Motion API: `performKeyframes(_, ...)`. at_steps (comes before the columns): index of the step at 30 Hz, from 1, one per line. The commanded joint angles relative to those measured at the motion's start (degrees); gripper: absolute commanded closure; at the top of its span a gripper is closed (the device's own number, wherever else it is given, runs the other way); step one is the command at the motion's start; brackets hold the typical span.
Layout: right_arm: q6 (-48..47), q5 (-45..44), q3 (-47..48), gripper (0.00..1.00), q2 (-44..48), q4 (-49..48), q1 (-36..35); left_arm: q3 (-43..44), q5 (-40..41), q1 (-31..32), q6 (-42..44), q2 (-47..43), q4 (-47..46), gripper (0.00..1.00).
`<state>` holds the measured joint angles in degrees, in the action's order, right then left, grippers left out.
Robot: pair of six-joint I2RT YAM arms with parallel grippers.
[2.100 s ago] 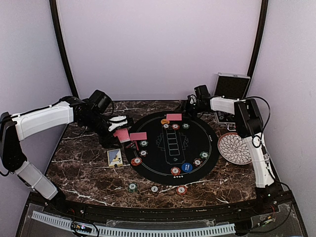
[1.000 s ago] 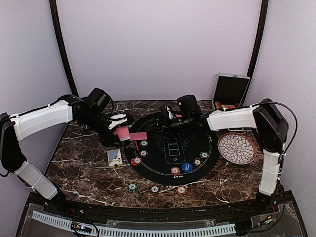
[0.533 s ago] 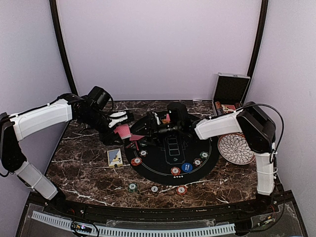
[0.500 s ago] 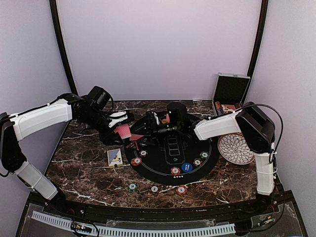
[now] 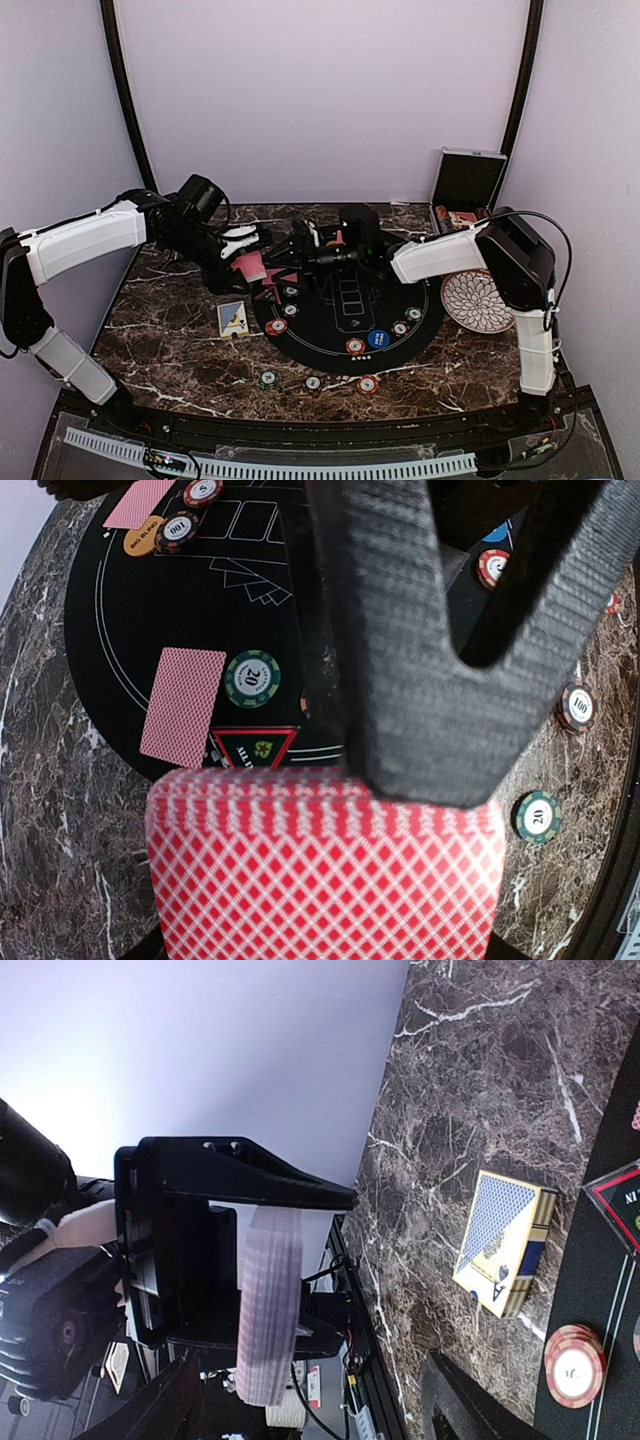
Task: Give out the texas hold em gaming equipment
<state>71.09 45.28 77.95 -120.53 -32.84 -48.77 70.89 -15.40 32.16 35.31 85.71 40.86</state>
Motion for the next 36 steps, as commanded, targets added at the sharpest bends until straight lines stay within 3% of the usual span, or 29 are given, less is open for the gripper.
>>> performKeyframes(1,0.6,0.9,3.7,0.26,-1.7,-3.0,-1.4,1.3,-1.1,0.5,-0.7,-0.3,0.1,0.96)
performKeyframes(15,3.2,3.6,14.1,0.30,-9.7,-1.6,-3.3,2.6,-1.2,1.1,-0.9,0.3,0.3,0.96)
performKeyframes(21,6.3,4.6,16.7,0.41,-12.5,-3.8,-3.5,3.5,-1.1,1.6,-0.7,0.8,0.6,0.95)
performKeyframes(27,1.5,0.3,13.9,0.42,-10.5,4.7,-2.2,3.0,0.1,1.8,0.5,0.4,0.7,0.95)
performKeyframes(36,-2.5,-1.7,7.1,0.49,-4.3,7.6,-0.2,2.7,0.5,1.8,0.8,0.1,0.5,0.96)
